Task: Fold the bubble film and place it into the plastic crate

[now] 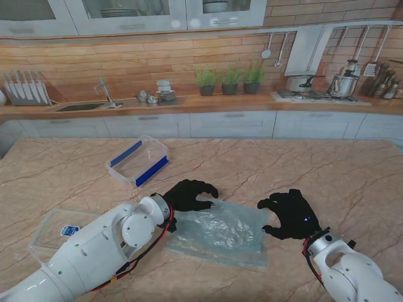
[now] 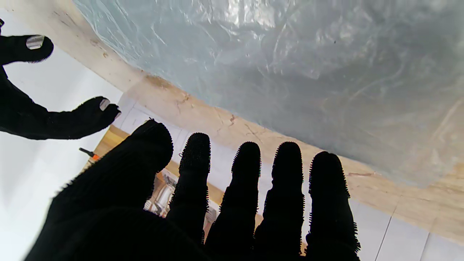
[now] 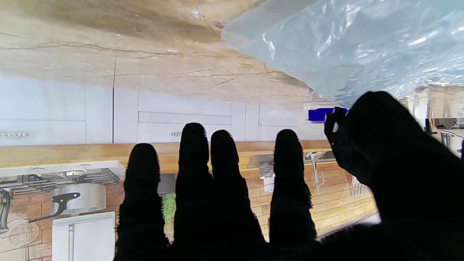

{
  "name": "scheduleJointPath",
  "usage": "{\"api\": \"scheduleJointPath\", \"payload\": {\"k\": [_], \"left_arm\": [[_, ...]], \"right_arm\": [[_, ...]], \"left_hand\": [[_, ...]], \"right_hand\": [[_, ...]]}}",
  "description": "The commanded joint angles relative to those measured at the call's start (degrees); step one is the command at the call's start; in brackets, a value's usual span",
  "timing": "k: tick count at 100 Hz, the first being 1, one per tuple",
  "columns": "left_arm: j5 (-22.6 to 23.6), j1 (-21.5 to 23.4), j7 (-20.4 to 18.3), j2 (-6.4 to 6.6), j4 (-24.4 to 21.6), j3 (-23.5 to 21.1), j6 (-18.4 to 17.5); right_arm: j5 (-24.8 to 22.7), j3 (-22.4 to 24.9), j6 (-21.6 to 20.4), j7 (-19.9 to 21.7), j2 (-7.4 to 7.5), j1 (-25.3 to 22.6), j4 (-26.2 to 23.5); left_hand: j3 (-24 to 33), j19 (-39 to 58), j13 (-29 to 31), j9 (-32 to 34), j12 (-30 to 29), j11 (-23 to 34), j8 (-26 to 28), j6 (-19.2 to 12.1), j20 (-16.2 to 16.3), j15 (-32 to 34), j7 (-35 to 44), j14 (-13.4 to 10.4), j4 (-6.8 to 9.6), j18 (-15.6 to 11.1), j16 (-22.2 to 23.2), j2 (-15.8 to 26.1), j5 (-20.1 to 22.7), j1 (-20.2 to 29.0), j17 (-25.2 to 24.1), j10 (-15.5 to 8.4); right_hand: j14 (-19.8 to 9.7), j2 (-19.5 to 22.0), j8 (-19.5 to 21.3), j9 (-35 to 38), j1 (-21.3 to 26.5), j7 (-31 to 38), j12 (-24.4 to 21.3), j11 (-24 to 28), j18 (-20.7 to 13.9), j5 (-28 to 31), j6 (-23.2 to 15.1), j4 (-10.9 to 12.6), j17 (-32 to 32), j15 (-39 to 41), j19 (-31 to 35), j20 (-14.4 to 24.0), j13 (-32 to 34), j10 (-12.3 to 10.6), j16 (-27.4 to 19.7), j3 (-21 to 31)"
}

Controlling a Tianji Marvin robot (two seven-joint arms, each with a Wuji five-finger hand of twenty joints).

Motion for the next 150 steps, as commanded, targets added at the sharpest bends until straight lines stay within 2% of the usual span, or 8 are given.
{"api": "scheduleJointPath", "payload": {"k": [1, 21, 36, 50, 64, 77, 102, 150], "left_arm": [[1.54, 0.12, 0.57, -0.29, 0.64, 0.95, 0.43], [8.25, -1.50, 5.42, -0.65, 3.32, 4.68, 2.57], [9.58, -2.11, 6.89, -0.95, 4.63, 6.39, 3.09], [11.59, -2.54, 8.03, -0.98, 5.01, 8.07, 4.29], [12.31, -2.46, 7.06, -0.74, 3.86, 9.15, 5.87], [12.37, -2.32, 6.99, -0.83, 3.12, 9.43, 6.37], [14.12, -0.95, 6.98, -0.08, 0.05, 7.87, 6.95], [11.52, 0.09, 0.83, 1.13, -2.59, 7.20, 5.92]], "right_arm": [[0.32, -0.31, 0.37, 0.09, -0.29, 0.30, -0.02], [1.61, -1.43, 1.14, -0.31, -0.56, 1.70, 1.01], [2.40, -2.23, 2.12, -0.89, -0.76, 2.67, 1.90], [2.97, -3.33, 4.56, -1.73, -1.01, 3.54, 2.65], [3.57, -4.80, 9.43, -1.21, -1.33, 4.16, 2.59], [5.48, -6.04, 13.92, 2.11, -1.74, 4.55, 1.89], [8.04, -8.46, 19.16, 6.66, -2.01, 6.43, 2.47], [3.31, -12.29, 25.86, 17.01, -0.75, 7.52, 0.31]], "left_hand": [[-0.67, 2.36, 1.25, 1.87, 0.70, 1.32, 1.48, -1.83, 1.44, 1.32, 3.35, -0.06, -0.66, -0.06, 1.28, -3.61, 2.89, 2.80, 0.74, 0.03], [5.02, 6.82, 2.07, 2.14, 3.17, 4.73, 2.40, -2.09, 2.94, 3.88, 13.89, -0.65, -3.08, 0.09, 2.74, -9.69, 2.47, 4.66, 1.82, -1.12], [7.24, 7.48, 1.34, 1.95, 4.07, 6.28, 4.70, -2.61, 3.30, 4.23, 21.25, -0.72, -3.51, -0.13, 2.84, -11.25, 2.85, 4.99, 1.32, -1.16], [7.71, 8.83, 1.10, 2.48, 4.26, 7.02, 1.81, -1.45, 4.23, 5.14, 23.55, -0.12, -4.15, -0.05, 3.19, -11.81, 5.93, 3.83, 1.24, -0.76], [4.59, 10.40, 0.60, 2.68, 4.16, 6.94, -0.17, 0.49, 5.52, 5.99, 23.30, 0.49, -4.11, -0.41, 3.87, -10.69, 7.73, 2.41, 0.82, -0.25], [3.64, 10.33, 0.23, 2.53, 4.20, 6.93, -0.09, 2.38, 5.72, 5.96, 23.47, 0.68, -4.05, -0.36, 3.96, -10.38, 7.31, 1.85, 0.43, -0.14], [1.70, 9.35, -0.61, 2.50, 3.74, 6.35, 0.13, 4.07, 5.59, 5.15, 24.74, 1.18, -3.75, 0.01, 3.50, -8.03, 9.94, 1.54, -0.66, 0.51], [-1.95, 7.21, -0.47, 5.88, 2.56, 5.22, -1.65, 7.13, 4.89, 4.71, 24.59, 1.95, -1.52, 0.67, 3.19, -0.15, 18.44, -0.50, -1.62, 0.57]], "right_hand": [[0.53, 1.99, -0.52, -1.30, -0.38, -0.31, -0.23, -0.15, 0.20, 0.02, 0.82, 0.35, 0.01, -0.04, -0.99, 1.75, -0.49, 1.01, -0.35, 1.17], [0.73, 3.96, -0.47, -1.05, 0.43, -0.17, -0.15, 0.51, 0.37, 0.43, 1.27, 0.63, 0.14, 0.65, -0.50, 1.79, -0.43, 1.22, -0.21, -0.43], [1.00, 5.18, -0.33, -0.85, 1.33, 0.11, -0.12, 1.08, 0.65, 0.88, 1.61, 1.03, 0.09, 1.27, -0.04, 1.69, -0.38, 1.60, -0.12, -1.48], [1.70, 5.95, -0.17, -0.13, 3.34, 0.45, 0.16, 2.81, 1.25, 1.37, 2.25, 1.68, 0.41, 3.89, 1.63, 1.44, 0.29, 2.41, 0.73, -2.55], [3.02, 5.88, -0.25, 0.52, 4.50, 0.38, 0.68, 5.40, 1.31, 1.81, 3.05, 2.05, 0.84, 8.21, 5.62, 1.03, 0.52, 3.93, 2.20, -2.64], [4.47, 6.67, -0.58, 0.63, 4.31, -0.21, 0.60, 6.10, 1.38, 3.29, 4.21, 2.16, 0.11, 10.53, 9.24, 0.34, -0.07, 5.43, 2.76, -3.63], [6.55, 8.49, -2.01, -1.79, 1.79, -4.26, 0.15, 5.96, 1.35, 3.46, 9.60, 2.48, -2.21, 11.73, 12.85, -1.33, -3.16, 7.86, 2.75, -7.97], [7.67, 5.98, -1.78, -3.80, 1.32, -6.00, -0.16, 5.25, 1.61, 6.71, 11.63, 2.55, -3.61, 11.44, 13.58, -2.06, -5.06, 9.27, 2.46, -9.65]]}}
